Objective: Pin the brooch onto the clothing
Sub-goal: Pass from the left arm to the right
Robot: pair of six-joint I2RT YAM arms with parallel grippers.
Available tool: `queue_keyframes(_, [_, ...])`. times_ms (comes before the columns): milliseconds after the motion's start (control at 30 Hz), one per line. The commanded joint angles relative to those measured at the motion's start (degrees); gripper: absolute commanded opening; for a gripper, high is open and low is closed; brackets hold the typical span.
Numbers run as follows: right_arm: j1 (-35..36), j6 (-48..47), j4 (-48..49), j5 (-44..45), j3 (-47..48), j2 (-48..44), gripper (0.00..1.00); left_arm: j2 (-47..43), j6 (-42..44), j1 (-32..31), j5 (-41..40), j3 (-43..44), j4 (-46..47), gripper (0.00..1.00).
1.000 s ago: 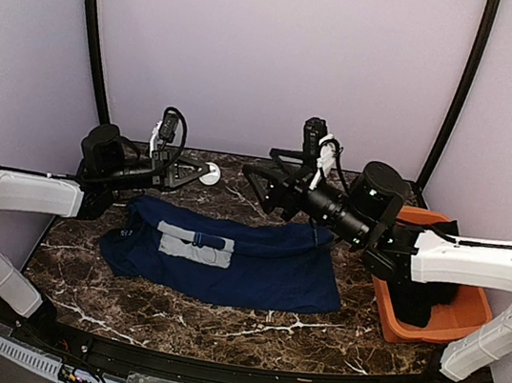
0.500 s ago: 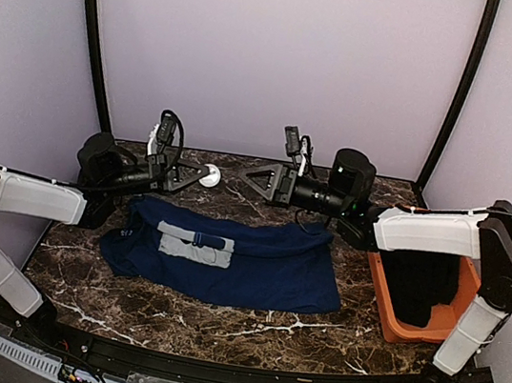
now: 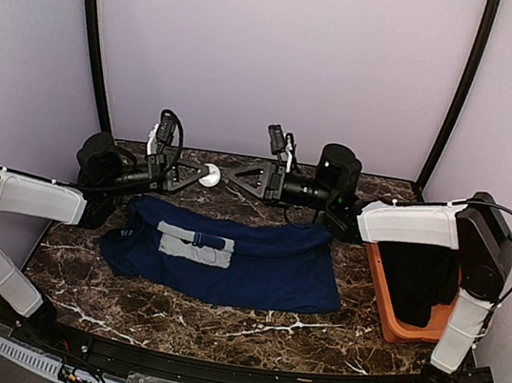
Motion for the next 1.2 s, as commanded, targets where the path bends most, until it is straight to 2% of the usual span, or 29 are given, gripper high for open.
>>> queue_keyframes(0, [0.8,-0.6,0.2,-2.4,2.6,1.4,0.41,0.4,-0.3,-0.2,1.3,-0.2,1.8,0.01])
queue_keyframes(200, [1.6,-2.9,-4.3,-3.0,5.6,2.7,0.38,1.3,-1.1,-0.2,1.7,-0.1,2.6,0.01])
queue_keyframes(633, [2.7,-4.3,-6.7,-2.9,6.9,4.1,0.33,1.6,-1.5,-0.2,1.7,-0.1,3.3,0.01])
queue_keyframes(833, [2.7,-4.4,-6.0,-1.7,6.5,3.7,0.26,1.7,-1.7,-0.2,1.8,-0.2,3.6,0.01])
queue_keyframes(967, [2.7,-4.7,-6.2,-1.2,6.9,3.6,0.15,1.8,-1.7,-0.2,2.0,-0.2,3.7,0.01])
queue_keyframes(1167, [2.7,-3.9,-5.4,-1.0,6.8,3.7,0.16,1.8,-1.6,-0.2,2.1,0.0,3.4,0.01])
